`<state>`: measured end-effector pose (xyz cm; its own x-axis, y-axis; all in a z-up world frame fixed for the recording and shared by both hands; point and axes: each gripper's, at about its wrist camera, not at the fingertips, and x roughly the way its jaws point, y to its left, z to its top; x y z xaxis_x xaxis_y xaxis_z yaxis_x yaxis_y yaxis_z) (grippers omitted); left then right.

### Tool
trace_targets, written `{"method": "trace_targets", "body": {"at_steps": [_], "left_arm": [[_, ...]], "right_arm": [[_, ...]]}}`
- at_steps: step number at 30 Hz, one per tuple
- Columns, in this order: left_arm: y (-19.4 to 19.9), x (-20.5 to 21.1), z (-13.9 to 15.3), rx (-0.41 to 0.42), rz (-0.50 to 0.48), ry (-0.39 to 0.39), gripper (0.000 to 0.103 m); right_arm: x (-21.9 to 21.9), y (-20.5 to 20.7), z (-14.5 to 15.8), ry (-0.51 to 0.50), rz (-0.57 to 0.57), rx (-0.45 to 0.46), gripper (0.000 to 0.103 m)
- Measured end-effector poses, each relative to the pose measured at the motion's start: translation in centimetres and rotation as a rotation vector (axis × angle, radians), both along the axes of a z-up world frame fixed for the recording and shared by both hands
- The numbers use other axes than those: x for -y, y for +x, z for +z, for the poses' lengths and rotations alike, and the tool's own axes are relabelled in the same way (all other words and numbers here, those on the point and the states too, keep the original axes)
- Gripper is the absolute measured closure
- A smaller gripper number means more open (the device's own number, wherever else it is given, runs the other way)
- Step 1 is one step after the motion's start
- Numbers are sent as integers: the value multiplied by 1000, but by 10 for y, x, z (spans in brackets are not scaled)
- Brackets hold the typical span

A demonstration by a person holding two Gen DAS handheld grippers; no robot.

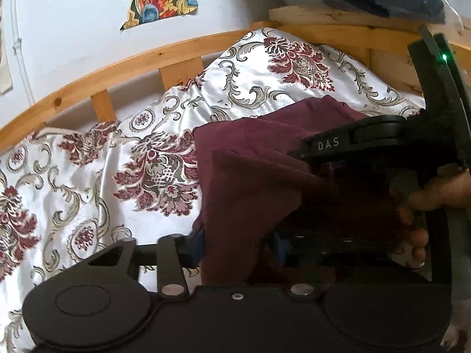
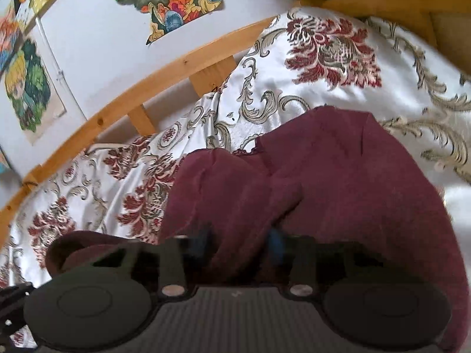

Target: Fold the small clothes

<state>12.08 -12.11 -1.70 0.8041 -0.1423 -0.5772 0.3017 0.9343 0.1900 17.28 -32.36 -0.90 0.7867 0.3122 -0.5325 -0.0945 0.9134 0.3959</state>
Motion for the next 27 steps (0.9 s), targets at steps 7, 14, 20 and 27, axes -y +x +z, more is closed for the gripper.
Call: {"method": "trace_targets", "body": {"at_steps": [7,14,20,27], "left_arm": [[-12,10,11,56,-60,-8,71],[-23,44,13,106,-198,-8,71],[-23,68,7,110,-316,-41,69],[-27,80,-1,88,-372,-46,66]], "right_arm": [[8,-3,23,-57,32,135,86],[20,-10,47,-183,17,278,88],[46,-11,52,-196,-38,290,88],[75,-9,44,-190,-66,217,88]]}}
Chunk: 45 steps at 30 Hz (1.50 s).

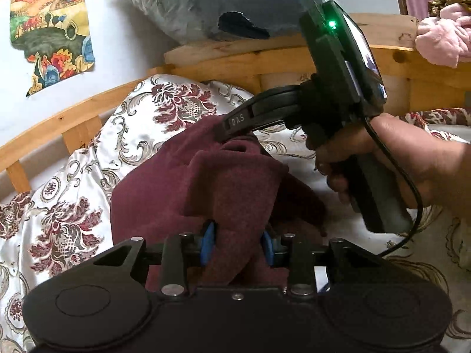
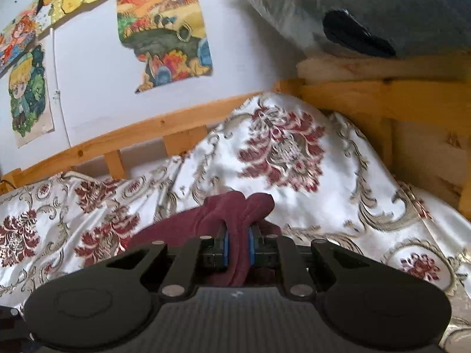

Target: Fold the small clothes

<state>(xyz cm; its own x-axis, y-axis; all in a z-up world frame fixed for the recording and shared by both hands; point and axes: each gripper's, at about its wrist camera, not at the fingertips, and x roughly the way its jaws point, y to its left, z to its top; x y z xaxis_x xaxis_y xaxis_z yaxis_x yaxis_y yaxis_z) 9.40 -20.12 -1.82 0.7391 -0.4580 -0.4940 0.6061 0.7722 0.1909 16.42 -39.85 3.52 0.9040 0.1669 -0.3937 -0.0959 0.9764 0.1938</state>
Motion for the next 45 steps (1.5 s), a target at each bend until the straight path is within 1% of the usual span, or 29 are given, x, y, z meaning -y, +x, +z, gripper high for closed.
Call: {"method": "trace_targets", "body": {"at_steps": [3,6,8,9,12,13,14,15,17,18,20,21,23,25,26,28,29,31,32,34,36,37,38,39,40,41,43,45], "left_arm": [[-1,-2,-2,-15,-10,-3,62],[-3,-6,-2,-45,-16,-32,55],[-4,-9,-2,-68,-28,-54,49],[-4,-9,-3,-77,-33,-61,47],[-4,-10,-5,-98,-47,-70,40],[-4,-10,-6,-107,-53,-75,36],[-4,-11,-7,-117,-58,-82,31],[-3,-11,-7,-127,-63,-87,29],[-3,-12,-7,-143,-69,-97,22],[-3,-13,-6,-150,-72,-105,21],[-3,-18,-3,-164,-75,-125,19],[-3,-22,-1,-177,-73,-145,19],[0,-32,5,-205,-48,-192,18],[7,-46,12,-229,19,-231,17],[12,-53,15,-233,59,-246,15],[27,-73,21,-244,163,-285,13],[34,-82,23,-248,201,-305,13],[51,-100,26,-260,292,-339,13],[62,-107,27,-264,340,-346,13],[83,-117,28,-257,406,-339,13],[104,-120,26,-243,452,-317,13],[116,-120,25,-241,465,-302,15],[130,-122,23,-244,473,-285,22],[141,-122,21,-249,477,-272,29],[154,-122,16,-258,485,-261,50],[165,-121,13,-266,493,-259,63],[183,-118,5,-280,501,-263,63],[193,-114,0,-278,491,-265,63]], "right_arm": [[2,0,-4,-23,3,-39,88],[1,-2,-5,-44,9,-59,88],[1,-2,-6,-47,12,-75,88],[2,-3,-7,-47,11,-82,87],[5,-5,-8,-35,7,-97,85],[6,-6,-9,-27,1,-100,80],[7,-7,-8,-18,-9,-100,72],[9,-9,-8,-3,-17,-96,68],[15,-12,-6,40,-25,-78,49],[17,-14,-4,63,-26,-67,44],[21,-17,-1,106,-11,-51,30],[21,-18,0,120,0,-48,26],[18,-19,3,116,13,-53,14],[8,-21,5,74,33,-61,10],[3,-22,6,43,46,-71,9],[-8,-25,6,-14,70,-87,7],[-13,-27,5,-42,86,-100,6],[-22,-28,2,-131,110,-150,6],[-26,-28,0,-182,112,-172,6],[-29,-29,-5,-261,102,-210,6],[-29,-30,-13,-361,62,-249,5],[-27,-30,-17,-399,50,-264,3],[-25,-30,-20,-407,46,-279,3],[-22,-30,-22,-391,45,-288,3],[-21,-30,-23,-373,40,-290,2],[-22,-30,-24,-373,36,-287,2],[-27,-32,-26,-405,33,-266,1],[-31,-34,-28,-416,28,-248,1]]}}
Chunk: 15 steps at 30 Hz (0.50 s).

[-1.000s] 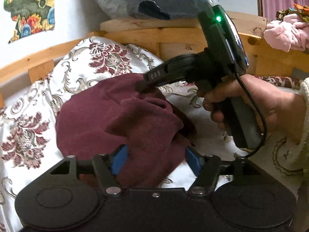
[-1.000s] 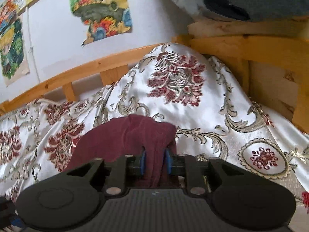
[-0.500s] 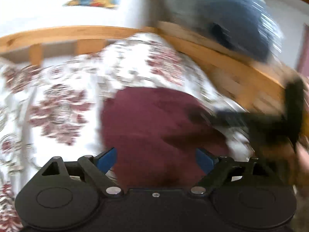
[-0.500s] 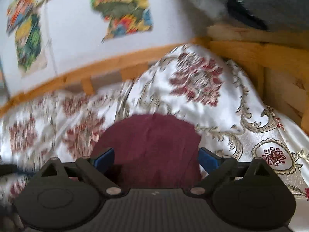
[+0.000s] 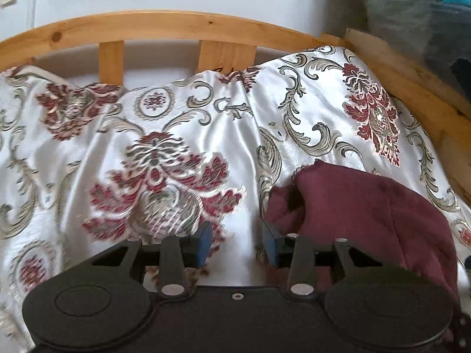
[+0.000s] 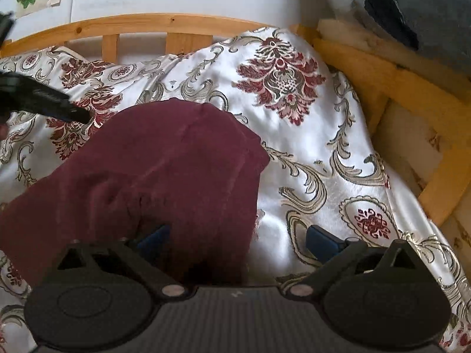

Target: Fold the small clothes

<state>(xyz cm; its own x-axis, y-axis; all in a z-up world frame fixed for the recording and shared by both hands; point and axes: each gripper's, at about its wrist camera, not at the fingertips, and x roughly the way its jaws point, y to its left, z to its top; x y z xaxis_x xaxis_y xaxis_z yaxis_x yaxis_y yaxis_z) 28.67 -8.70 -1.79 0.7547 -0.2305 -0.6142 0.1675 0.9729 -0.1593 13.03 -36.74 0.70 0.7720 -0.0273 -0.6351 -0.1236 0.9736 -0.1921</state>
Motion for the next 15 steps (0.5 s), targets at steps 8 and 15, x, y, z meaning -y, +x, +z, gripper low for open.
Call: {"method": "trace_targets", "body": {"at_steps": [8,15], "left_arm": [[17,47,-12,37,-181,180,63],[25,61,-16,24,-267,229,61]], "right_arm": [[8,6,0,46,-16,18,0],[13,8,-1,72,-20,4,0]]}}
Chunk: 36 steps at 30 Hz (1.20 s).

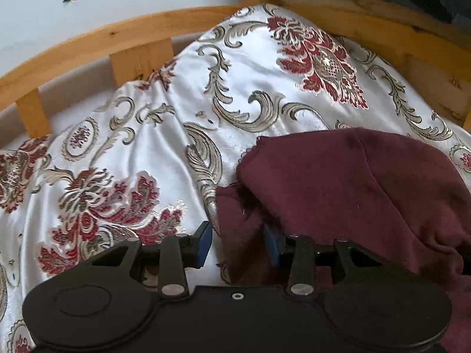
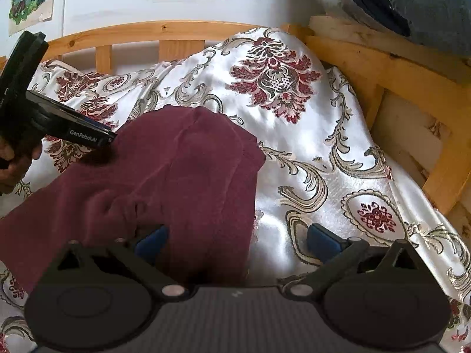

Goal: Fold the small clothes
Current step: 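Pinch the folded shirt corner with the left tool and tuck it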

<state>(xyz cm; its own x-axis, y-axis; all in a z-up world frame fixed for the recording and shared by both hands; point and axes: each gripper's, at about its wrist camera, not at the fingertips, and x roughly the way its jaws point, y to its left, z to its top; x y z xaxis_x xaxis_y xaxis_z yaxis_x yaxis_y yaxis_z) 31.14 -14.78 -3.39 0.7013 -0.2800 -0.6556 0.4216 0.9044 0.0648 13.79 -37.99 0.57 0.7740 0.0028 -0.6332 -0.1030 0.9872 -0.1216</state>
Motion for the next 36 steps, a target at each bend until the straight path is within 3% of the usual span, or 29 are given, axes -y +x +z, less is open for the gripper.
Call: {"method": "trace_targets", "body": {"at_steps": [3,5,10,13,16,21,25,28,30,32,36], "left_arm": [[3,3,-3,-16,-16,19,65],[1,7,-5,-10,-32,29,85],[-11,3,-1,50,16,18,94],[-13,-11,3,60,64,-50,95],[-12,-31,6,40,132,-174,96],[-6,-50,0,2,225,-233,97],[-8,-56,3,38,297,-229,103],[-4,-74,1,4,361,-292,103],[-3,-77,2,-4,351,-289,99],[-2,-76,3,-5,310,-300,86],[8,-60,3,-16,239,-264,85]], "right_arm": [[0,0,0,4,-1,-2,0],[0,0,0,4,0,-2,0],[1,-1,0,10,1,-4,0],[2,-1,0,13,-1,-7,0],[2,-1,0,14,-2,-9,0],[2,0,-1,16,-5,-12,0],[2,0,-1,17,-5,-13,0],[1,0,-1,18,-5,-14,0],[1,0,-1,17,-5,-14,0],[1,0,-1,18,-5,-14,0],[2,0,-1,19,-4,-14,0]]}}
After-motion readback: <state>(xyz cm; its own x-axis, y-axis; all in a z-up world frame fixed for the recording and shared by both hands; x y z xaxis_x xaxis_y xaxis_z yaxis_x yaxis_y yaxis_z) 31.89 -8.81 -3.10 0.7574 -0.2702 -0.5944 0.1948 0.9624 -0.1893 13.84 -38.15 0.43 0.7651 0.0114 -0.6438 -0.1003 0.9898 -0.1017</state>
